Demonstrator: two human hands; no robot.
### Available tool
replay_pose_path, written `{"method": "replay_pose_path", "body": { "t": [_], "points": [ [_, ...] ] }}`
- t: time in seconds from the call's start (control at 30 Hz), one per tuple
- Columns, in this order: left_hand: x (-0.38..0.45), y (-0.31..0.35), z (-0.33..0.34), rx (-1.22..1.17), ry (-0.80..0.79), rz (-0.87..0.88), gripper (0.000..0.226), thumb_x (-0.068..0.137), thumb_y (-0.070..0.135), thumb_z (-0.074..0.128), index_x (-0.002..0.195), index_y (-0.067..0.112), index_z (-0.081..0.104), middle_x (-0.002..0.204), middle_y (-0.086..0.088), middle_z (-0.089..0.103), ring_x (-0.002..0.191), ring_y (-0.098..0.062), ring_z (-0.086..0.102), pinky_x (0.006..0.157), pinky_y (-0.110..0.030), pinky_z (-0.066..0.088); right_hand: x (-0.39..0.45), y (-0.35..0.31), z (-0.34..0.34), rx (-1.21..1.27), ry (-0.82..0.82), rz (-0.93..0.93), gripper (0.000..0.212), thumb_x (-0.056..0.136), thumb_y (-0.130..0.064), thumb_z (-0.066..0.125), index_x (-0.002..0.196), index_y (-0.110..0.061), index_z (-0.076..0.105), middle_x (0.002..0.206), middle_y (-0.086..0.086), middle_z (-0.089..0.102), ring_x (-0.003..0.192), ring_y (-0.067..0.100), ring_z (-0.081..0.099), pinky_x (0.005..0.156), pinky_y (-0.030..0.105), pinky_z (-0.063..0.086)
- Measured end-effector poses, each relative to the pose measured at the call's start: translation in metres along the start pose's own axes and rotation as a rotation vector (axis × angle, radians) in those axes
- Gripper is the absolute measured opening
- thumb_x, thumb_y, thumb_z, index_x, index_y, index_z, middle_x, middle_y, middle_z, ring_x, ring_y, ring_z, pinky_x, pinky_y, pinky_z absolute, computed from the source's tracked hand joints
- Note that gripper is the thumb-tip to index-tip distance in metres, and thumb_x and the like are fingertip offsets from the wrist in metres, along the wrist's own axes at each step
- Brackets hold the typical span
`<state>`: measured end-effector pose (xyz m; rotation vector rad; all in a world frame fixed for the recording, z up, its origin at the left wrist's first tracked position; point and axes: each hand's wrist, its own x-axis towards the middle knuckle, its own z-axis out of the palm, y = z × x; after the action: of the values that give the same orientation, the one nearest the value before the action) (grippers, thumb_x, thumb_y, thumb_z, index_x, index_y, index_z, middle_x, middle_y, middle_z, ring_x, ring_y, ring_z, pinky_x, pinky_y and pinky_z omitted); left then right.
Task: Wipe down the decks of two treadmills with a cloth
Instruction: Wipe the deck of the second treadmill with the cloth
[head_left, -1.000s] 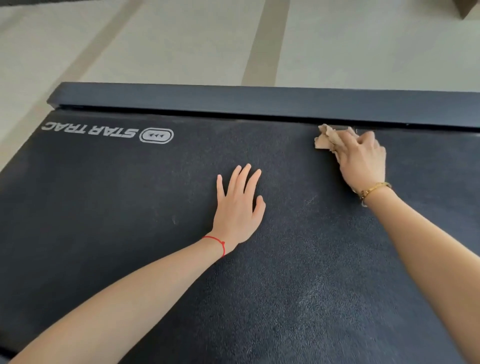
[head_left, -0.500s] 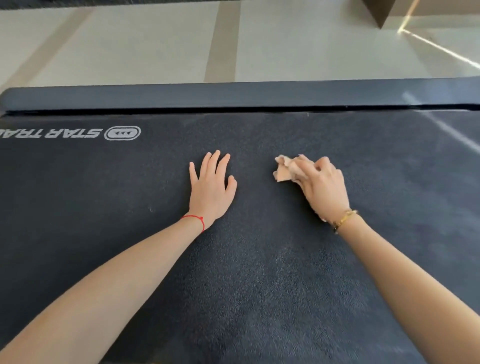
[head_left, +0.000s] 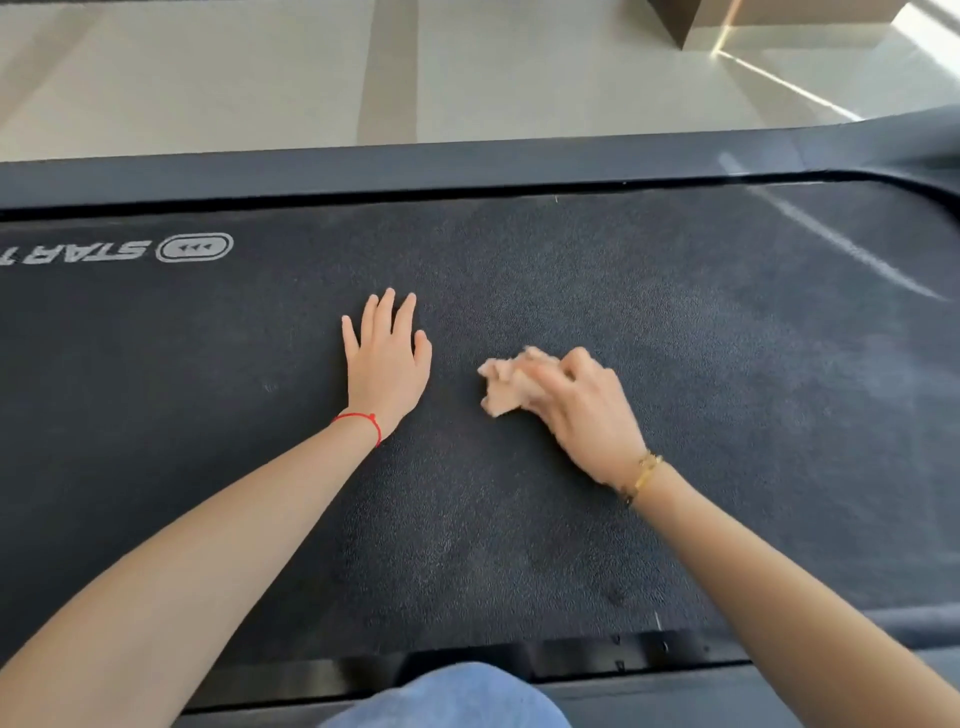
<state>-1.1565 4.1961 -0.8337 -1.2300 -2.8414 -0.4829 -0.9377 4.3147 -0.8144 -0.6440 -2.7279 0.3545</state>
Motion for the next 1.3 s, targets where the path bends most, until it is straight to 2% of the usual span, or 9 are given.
{"method": "replay_pose_path", "body": {
  "t": [0.13,0.33,0.5,0.6,0.67,0.73,0.87,1.07,1.3],
  "points": [
    [-0.033,-0.004,-0.002,0.033,-0.029,0.021,0.055,0.104,0.034,0.031,0.156,0.020,0.023,0.164,-0.006,0.018,0.152,-0.024,0.012,0.122,-0.054,0.007,0.004,0.003,-0.002,-0.064,0.058,0.189,0.033,0.094,-0.025,0.059,0.128,-0.024,0.060,0.092,0.011,0.048,0.076,0.032,0.053,0.068,0.037,0.038],
    [-0.055,-0.005,-0.002,0.060,-0.024,0.025,0.055,0.103,0.034,0.032,0.156,0.020,0.023,0.164,-0.004,0.019,0.152,-0.023,0.012,0.122,-0.054,0.009,-0.066,-0.055,0.007,0.078,-0.078,-0.105,0.044,0.093,-0.025,0.057,0.136,-0.032,0.052,0.094,0.003,0.044,0.079,0.023,0.048,0.069,0.035,0.038],
    [-0.055,-0.006,-0.002,0.045,-0.013,0.021,0.055,0.103,0.034,0.031,0.155,0.021,0.025,0.163,-0.004,0.021,0.151,-0.023,0.014,0.122,-0.054,0.010,-0.074,-0.053,0.000,0.085,-0.121,-0.218,0.045,0.094,-0.028,0.056,0.136,-0.038,0.046,0.092,0.000,0.042,0.076,0.021,0.046,0.069,0.034,0.038],
    [-0.055,-0.005,-0.002,0.050,-0.018,0.019,0.055,0.103,0.035,0.029,0.155,0.021,0.025,0.163,-0.004,0.021,0.152,-0.024,0.014,0.122,-0.054,0.009,-0.041,-0.013,-0.010,0.009,0.056,-0.038,0.037,0.091,-0.025,0.063,0.127,-0.029,0.057,0.096,0.002,0.047,0.075,0.025,0.052,0.067,0.036,0.042],
    [-0.055,-0.004,-0.002,0.051,-0.024,0.014,0.055,0.103,0.036,0.029,0.156,0.021,0.024,0.163,-0.004,0.020,0.152,-0.023,0.013,0.122,-0.054,0.009,-0.025,0.011,-0.017,-0.037,0.065,0.167,0.035,0.093,-0.025,0.063,0.128,-0.023,0.061,0.095,0.011,0.050,0.078,0.033,0.055,0.071,0.041,0.046],
    [-0.055,-0.004,-0.003,0.054,-0.021,0.012,0.054,0.103,0.035,0.029,0.155,0.021,0.025,0.163,-0.005,0.021,0.152,-0.024,0.014,0.122,-0.054,0.009,-0.023,0.013,-0.017,-0.054,0.049,0.226,0.034,0.095,-0.026,0.060,0.129,-0.020,0.061,0.094,0.016,0.050,0.079,0.035,0.055,0.072,0.043,0.046],
    [-0.056,-0.003,-0.004,0.059,-0.018,0.005,0.054,0.103,0.035,0.031,0.155,0.021,0.026,0.163,-0.005,0.022,0.151,-0.024,0.015,0.122,-0.055,0.010,-0.065,-0.033,-0.009,0.027,-0.010,0.025,0.037,0.093,-0.020,0.059,0.130,-0.022,0.059,0.092,0.012,0.048,0.074,0.032,0.051,0.070,0.042,0.046],
    [-0.056,-0.005,-0.007,0.052,-0.020,0.013,0.053,0.103,0.033,0.033,0.154,0.020,0.028,0.162,-0.005,0.024,0.151,-0.025,0.016,0.122,-0.054,0.010,-0.118,-0.065,-0.009,0.090,-0.134,-0.195,0.042,0.095,-0.030,0.052,0.135,-0.039,0.046,0.090,-0.001,0.041,0.077,0.016,0.043,0.069,0.030,0.034],
    [-0.057,-0.003,-0.010,0.011,-0.014,0.016,0.053,0.102,0.033,0.036,0.152,0.019,0.033,0.160,-0.007,0.027,0.150,-0.026,0.018,0.122,-0.054,0.009,-0.104,0.004,-0.037,-0.084,0.030,0.268,0.037,0.095,-0.030,0.058,0.131,-0.029,0.059,0.091,0.010,0.047,0.078,0.032,0.052,0.071,0.040,0.041]
  ]
}}
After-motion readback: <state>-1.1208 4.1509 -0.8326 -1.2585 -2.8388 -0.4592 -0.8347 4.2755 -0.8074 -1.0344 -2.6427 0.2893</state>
